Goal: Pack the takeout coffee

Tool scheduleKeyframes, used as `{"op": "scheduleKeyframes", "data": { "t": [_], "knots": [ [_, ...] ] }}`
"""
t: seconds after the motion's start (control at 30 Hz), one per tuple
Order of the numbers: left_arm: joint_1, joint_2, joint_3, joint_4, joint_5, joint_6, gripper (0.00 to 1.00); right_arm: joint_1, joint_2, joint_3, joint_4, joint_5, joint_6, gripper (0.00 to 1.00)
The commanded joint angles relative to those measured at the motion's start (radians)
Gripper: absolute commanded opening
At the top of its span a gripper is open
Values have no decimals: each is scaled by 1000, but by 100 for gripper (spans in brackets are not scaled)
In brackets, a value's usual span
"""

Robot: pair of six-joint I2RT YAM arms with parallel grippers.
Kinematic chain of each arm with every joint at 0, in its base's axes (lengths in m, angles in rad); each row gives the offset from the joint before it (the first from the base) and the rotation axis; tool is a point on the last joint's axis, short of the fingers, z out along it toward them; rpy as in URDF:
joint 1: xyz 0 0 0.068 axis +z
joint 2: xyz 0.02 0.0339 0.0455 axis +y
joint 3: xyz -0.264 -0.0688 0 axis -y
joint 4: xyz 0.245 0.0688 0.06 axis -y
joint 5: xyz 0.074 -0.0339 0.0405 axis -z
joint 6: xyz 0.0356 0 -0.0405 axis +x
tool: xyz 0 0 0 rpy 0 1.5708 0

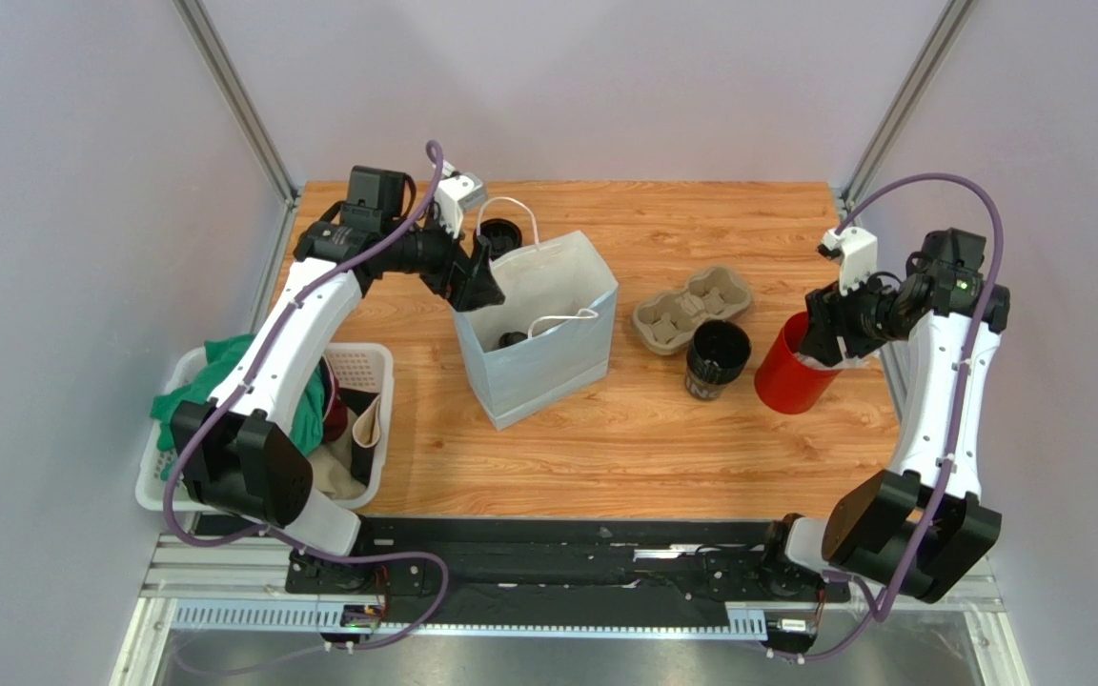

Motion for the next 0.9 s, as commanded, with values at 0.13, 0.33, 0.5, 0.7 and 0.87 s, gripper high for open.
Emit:
{"op": "scheduleKeyframes", "data": {
  "t": [0.13,0.33,0.5,0.7,0.87],
  "knots": [
    [-19,14,3,16,21,7,99,1,-56,12,240,18,152,63],
    [-25,14,2,16,13,8,99,-2,-134,-42,351,63,227,63],
    [-33,12,0,16,10,7,99,-5,-155,-47,426,147,310,64],
    [-37,15,2,14,2,7,99,-44,-84,-59,385,121,295,62],
    [-42,20,0,14,-5,8,99,-56,-44,-70,334,31,245,58]
  ]
}}
